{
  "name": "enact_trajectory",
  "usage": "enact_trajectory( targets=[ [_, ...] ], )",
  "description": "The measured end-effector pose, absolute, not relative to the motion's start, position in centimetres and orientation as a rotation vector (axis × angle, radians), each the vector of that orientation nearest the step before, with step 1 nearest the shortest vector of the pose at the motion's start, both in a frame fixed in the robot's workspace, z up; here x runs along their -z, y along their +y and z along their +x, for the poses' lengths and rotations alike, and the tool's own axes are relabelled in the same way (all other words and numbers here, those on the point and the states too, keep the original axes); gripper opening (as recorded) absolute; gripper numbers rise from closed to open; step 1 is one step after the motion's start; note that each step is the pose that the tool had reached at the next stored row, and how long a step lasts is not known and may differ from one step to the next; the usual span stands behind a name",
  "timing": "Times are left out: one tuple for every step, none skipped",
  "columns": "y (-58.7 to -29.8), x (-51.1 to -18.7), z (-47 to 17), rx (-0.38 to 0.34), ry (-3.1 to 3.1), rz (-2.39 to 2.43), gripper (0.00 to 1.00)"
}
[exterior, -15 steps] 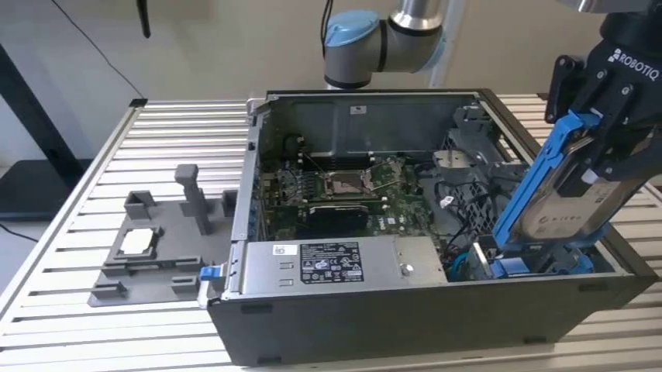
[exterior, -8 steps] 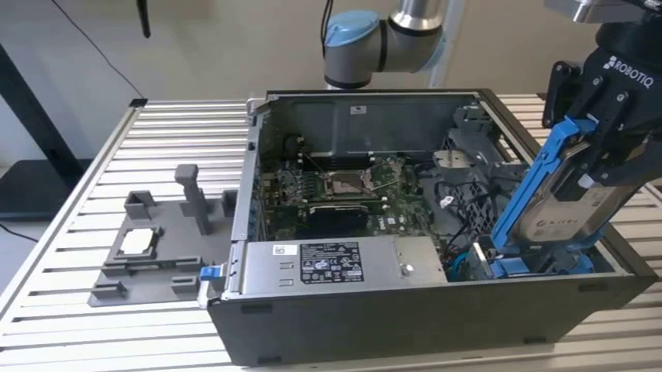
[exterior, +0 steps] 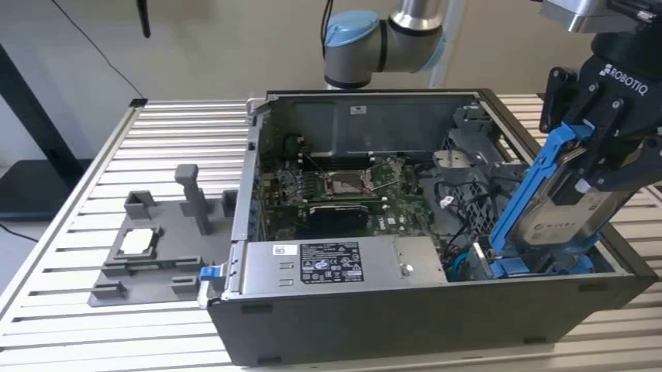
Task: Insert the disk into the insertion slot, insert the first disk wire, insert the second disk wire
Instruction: 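Insert the disk into the insertion slot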
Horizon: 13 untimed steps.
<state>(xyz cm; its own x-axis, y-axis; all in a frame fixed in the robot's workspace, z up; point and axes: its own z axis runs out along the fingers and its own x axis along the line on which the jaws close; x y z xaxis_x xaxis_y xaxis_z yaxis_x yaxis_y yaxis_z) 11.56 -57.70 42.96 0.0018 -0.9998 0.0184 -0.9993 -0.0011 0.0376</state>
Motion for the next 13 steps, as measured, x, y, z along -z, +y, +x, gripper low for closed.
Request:
enact_trajectory(
  targets=[
    [-57.69,-42.91,11.57,0.02,-2.191,2.196,0.33],
    [-57.69,-42.85,11.57,0.02,-2.191,2.196,0.33],
    [-57.68,-42.8,11.57,0.02,-2.19,2.197,0.33],
    [-57.68,-42.74,11.57,0.02,-2.19,2.198,0.33],
    [-57.67,-42.68,11.57,0.02,-2.189,2.198,0.33],
    [-57.65,-42.61,11.57,0.02,-2.189,2.199,0.33],
    [-57.63,-42.57,11.57,0.02,-2.188,2.2,0.33],
    [-57.61,-42.52,11.57,0.02,-2.187,2.201,0.33],
    [-57.59,-42.48,11.57,0.02,-2.186,2.202,0.33],
    [-57.58,-42.42,11.57,0.02,-2.185,2.203,0.33],
    [-57.57,-42.37,11.57,0.019,-2.185,2.204,0.33],
    [-57.56,-42.31,11.57,0.019,-2.184,2.205,0.33],
    [-57.54,-42.26,11.57,0.019,-2.183,2.206,0.33]
  ],
)
